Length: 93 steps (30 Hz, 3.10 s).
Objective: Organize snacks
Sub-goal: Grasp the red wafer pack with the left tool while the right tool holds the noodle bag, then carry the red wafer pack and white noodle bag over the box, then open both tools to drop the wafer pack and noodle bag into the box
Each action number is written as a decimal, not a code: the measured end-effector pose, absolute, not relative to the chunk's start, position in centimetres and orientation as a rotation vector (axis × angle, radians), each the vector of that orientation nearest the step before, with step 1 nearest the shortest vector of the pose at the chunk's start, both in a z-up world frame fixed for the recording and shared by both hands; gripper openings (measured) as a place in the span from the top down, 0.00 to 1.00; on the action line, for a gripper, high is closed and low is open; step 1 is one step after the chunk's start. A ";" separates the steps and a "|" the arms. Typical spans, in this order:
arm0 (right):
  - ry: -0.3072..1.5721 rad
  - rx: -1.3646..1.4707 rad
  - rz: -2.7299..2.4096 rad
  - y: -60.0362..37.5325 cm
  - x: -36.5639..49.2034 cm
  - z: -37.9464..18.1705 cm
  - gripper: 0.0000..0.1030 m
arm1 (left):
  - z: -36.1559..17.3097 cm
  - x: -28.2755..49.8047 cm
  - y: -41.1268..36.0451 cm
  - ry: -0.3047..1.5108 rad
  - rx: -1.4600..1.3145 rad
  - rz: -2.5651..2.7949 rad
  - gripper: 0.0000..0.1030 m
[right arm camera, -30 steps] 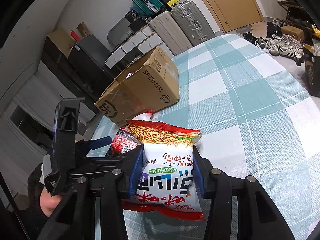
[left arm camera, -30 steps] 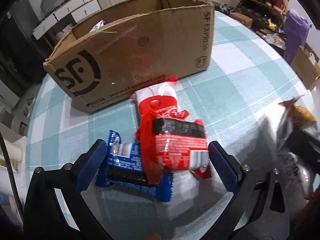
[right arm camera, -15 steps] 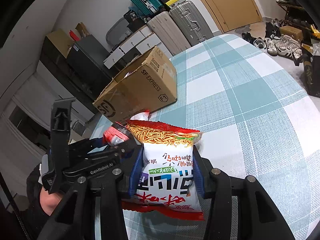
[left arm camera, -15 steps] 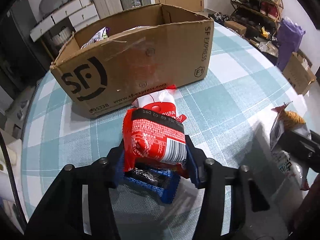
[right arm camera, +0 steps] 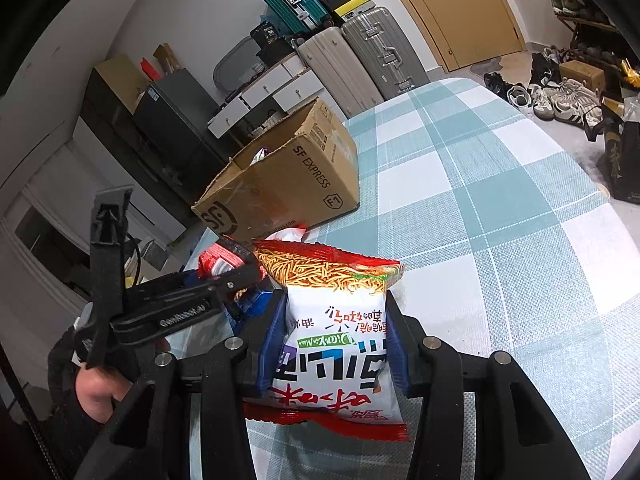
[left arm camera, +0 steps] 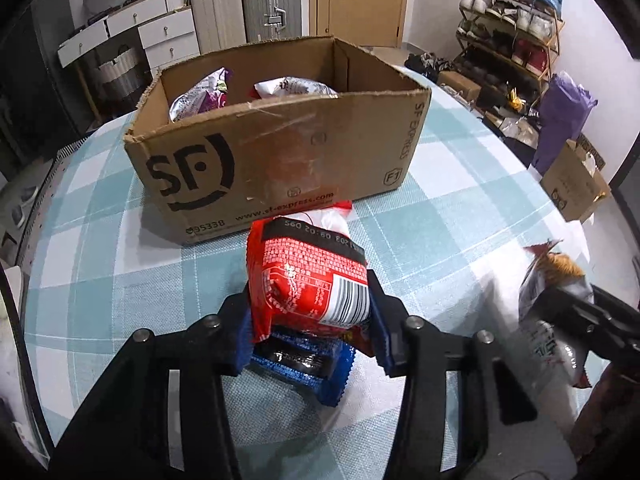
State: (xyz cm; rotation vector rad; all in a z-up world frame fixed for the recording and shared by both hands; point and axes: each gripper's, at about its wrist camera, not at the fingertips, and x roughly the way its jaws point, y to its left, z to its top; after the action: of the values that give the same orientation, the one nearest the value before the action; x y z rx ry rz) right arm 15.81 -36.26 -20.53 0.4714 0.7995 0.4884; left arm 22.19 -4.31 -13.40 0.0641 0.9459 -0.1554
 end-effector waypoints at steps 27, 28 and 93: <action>0.757 0.360 0.537 -31.6 14.8 -15.9 0.56 | -5.9 16.2 0.6 0.813 -0.035 -0.194 0.59; 0.752 0.355 0.537 -31.4 14.8 -15.6 0.56 | -5.6 16.1 1.0 0.807 -0.045 -0.193 0.59; 0.752 0.106 0.482 -22.8 37.8 -10.7 0.47 | -3.6 38.4 4.6 0.877 -0.086 -0.211 0.25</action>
State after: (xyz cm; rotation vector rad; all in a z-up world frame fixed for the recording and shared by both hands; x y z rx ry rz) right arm 37.76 -22.77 -10.67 0.1063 0.7516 0.4820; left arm 38.44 4.56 -3.64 -0.0857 0.8773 -0.2107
